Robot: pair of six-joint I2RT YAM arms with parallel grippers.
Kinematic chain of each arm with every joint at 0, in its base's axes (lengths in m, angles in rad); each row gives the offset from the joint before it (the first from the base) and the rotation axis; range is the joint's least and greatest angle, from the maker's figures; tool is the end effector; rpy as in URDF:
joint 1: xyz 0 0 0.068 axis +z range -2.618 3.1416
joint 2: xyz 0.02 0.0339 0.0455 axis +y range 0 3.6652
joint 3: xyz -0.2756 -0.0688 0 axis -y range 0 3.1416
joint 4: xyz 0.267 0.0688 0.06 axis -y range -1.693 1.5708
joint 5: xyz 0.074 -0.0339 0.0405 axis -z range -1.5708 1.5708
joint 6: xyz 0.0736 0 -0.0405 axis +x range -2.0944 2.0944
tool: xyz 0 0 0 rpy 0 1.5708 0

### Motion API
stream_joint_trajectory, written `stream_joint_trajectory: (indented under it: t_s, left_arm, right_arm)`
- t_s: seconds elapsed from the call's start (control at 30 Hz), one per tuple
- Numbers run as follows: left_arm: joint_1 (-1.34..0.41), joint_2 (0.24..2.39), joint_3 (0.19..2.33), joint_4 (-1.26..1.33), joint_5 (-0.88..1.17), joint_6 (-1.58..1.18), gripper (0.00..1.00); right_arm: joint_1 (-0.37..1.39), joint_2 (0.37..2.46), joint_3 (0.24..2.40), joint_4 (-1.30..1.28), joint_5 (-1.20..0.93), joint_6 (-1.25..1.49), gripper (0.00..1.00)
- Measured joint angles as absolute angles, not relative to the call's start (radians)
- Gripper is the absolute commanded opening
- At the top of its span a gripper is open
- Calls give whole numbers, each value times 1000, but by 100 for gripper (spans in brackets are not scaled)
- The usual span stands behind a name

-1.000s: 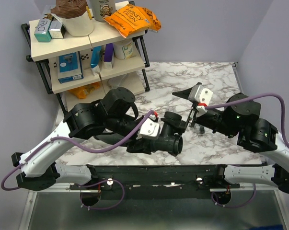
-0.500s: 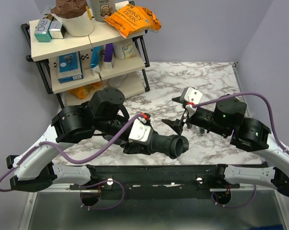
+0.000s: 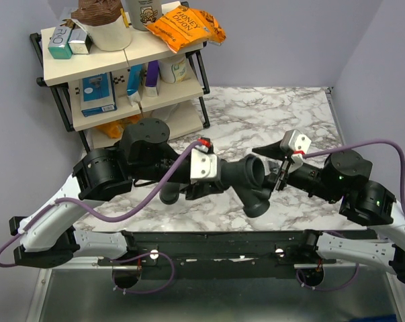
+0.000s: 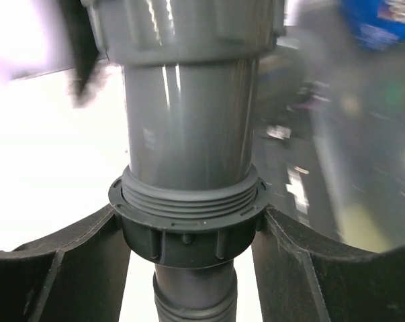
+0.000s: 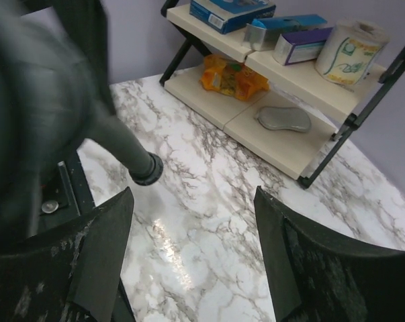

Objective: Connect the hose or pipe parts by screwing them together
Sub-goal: Install the adaptor on the pipeline.

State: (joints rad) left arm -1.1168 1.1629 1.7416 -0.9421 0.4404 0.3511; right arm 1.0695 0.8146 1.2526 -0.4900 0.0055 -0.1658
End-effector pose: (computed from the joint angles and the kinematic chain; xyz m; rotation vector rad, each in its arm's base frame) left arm 0.0739 -0.2230 0.5128 1.5605 1.2715 -0.9255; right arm 0.0939 0.1705 0.4739 -0.9621 1.3619 0.6870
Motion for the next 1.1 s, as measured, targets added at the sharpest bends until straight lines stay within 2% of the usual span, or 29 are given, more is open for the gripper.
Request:
stream_joint_trajectory:
  t_s: [0.13, 0.53, 0.63, 0.7, 0.73, 0.83, 1.0, 1.1]
  left_arm:
    - [-1097, 1179, 1742, -864, 325, 326, 0]
    - [-1102, 1208, 1742, -854, 242, 331, 0]
    - [-1099, 1219, 1742, -842, 160, 329, 0]
    - [-1088, 1227, 1740, -820, 94, 324, 0]
    - [-1087, 1229, 1739, -809, 70, 324, 0]
    - [-1082, 1232, 1737, -794, 15, 324, 0]
    - [-1082, 1233, 1733, -794, -11, 325, 0]
    - [-1082, 1234, 1726, -800, 1, 324, 0]
  right_arm:
    - [1073, 776, 1199, -467, -19, -129, 79]
    - [1071, 765, 1167, -440, -32, -31, 67]
    - [1078, 757, 1160, -442, -52, -16, 69]
    - [1088, 732, 1139, -440, -66, 0, 75]
    - [1092, 715, 1122, -439, -67, 7, 81]
    - [1094, 663, 1074, -456, -61, 18, 86]
    - [1094, 632, 1115, -499, -34, -8, 84]
    - [1094, 646, 1201, -541, -9, -62, 75]
